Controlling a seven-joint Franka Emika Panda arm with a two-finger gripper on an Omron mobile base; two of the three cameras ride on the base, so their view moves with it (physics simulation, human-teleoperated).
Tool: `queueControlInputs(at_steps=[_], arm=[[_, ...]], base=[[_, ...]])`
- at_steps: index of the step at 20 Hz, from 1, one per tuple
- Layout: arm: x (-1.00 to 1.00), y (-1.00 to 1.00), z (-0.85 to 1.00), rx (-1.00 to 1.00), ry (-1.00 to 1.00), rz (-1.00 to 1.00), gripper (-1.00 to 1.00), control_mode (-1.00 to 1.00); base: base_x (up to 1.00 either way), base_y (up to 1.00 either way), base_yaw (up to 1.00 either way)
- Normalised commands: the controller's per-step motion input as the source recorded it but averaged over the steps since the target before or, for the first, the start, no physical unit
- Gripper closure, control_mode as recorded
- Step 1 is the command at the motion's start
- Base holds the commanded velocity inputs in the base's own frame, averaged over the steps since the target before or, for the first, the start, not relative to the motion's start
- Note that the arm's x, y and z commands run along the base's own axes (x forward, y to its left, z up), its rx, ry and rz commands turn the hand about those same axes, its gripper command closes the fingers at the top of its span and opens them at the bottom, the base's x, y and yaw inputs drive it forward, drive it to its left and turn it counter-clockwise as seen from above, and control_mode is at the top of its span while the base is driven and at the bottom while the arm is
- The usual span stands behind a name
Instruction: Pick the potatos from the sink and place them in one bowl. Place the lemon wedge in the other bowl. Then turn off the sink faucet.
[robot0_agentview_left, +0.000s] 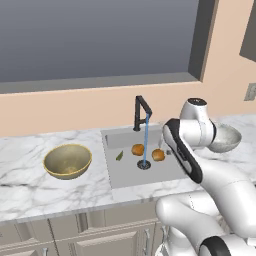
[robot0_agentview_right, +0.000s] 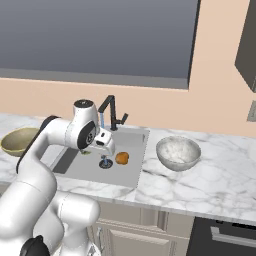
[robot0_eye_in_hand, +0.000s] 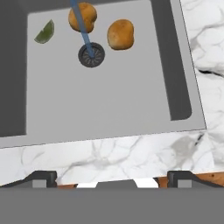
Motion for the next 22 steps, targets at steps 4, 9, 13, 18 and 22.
queueControlInputs(at_steps=[4,9,13,18,22], arm=[[0.00,0.11,-0.23,0.00,0.00,0.00,-1.00,-1.00],[0.10,0.00,-0.11,0.00,0.00,0.00,-1.00,-1.00],[0.26,0.00,-0.13,0.00,-0.03,0.00,-1.00,-1.00],[0.23,0.00,-0.21,0.00,-0.02,0.00,-1.00,-1.00],[0.25,0.00,-0.16,0.00,0.00,0.00,-1.00,-1.00]], base=[[0.00,0.00,0.00],[0.00,0.00,0.00],[0.00,0.00,0.00],[0.00,0.00,0.00],[0.00,0.00,0.00]])
